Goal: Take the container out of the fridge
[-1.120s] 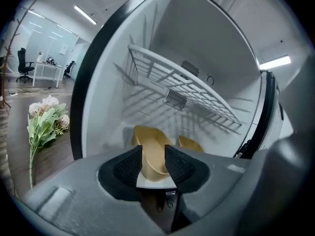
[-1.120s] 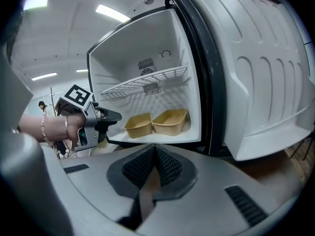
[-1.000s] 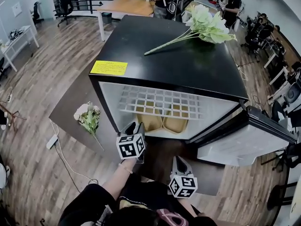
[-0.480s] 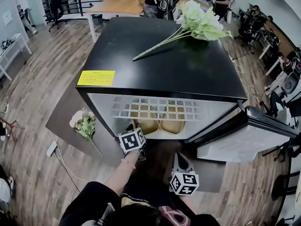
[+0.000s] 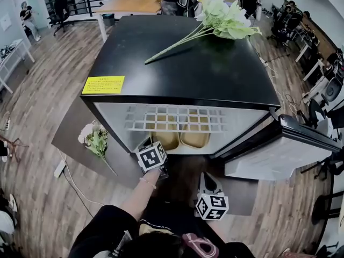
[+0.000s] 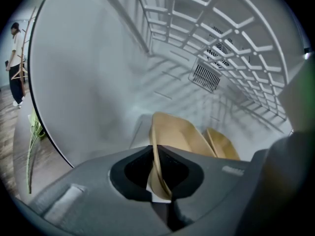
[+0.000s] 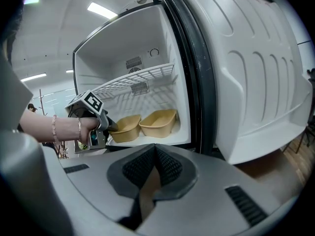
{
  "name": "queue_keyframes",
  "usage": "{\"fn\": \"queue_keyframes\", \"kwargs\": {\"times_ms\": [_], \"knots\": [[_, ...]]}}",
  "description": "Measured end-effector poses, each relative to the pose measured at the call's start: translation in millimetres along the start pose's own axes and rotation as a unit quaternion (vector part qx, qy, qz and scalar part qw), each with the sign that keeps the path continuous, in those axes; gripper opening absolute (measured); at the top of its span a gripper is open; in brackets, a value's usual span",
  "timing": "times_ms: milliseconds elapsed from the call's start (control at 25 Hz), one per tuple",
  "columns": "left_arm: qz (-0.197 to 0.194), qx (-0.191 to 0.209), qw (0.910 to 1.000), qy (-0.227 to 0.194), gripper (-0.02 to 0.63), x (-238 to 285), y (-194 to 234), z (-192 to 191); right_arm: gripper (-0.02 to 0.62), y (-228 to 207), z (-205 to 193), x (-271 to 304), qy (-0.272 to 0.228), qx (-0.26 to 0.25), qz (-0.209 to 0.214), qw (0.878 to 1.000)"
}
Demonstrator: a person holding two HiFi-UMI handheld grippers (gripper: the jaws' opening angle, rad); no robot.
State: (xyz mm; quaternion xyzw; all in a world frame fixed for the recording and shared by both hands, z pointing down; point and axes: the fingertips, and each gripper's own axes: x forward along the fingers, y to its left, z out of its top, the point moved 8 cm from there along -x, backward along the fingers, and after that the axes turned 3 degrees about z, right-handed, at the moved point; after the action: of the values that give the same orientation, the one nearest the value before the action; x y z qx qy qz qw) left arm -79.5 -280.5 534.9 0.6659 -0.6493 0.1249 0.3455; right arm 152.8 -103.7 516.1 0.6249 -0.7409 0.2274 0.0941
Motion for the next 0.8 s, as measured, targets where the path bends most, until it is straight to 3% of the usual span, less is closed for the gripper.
{"fn": "queue_keyframes", "kwargs": {"times_ms": [280, 800], "knots": [[-0.012, -0.013, 0.9994, -0.031, 0.026, -9.7, 0.0, 2.0, 0.008, -1.3, -3.2, -6.0, 0.0, -0.002, 0.008, 1.0], [-0.025, 0.009, 0.9981, -0.055, 0.026, -72.7, 9.8, -18.1, 0.008, 10.0, -19.7, -21.3, 0.012, -0.009, 0.042, 0.999]]}}
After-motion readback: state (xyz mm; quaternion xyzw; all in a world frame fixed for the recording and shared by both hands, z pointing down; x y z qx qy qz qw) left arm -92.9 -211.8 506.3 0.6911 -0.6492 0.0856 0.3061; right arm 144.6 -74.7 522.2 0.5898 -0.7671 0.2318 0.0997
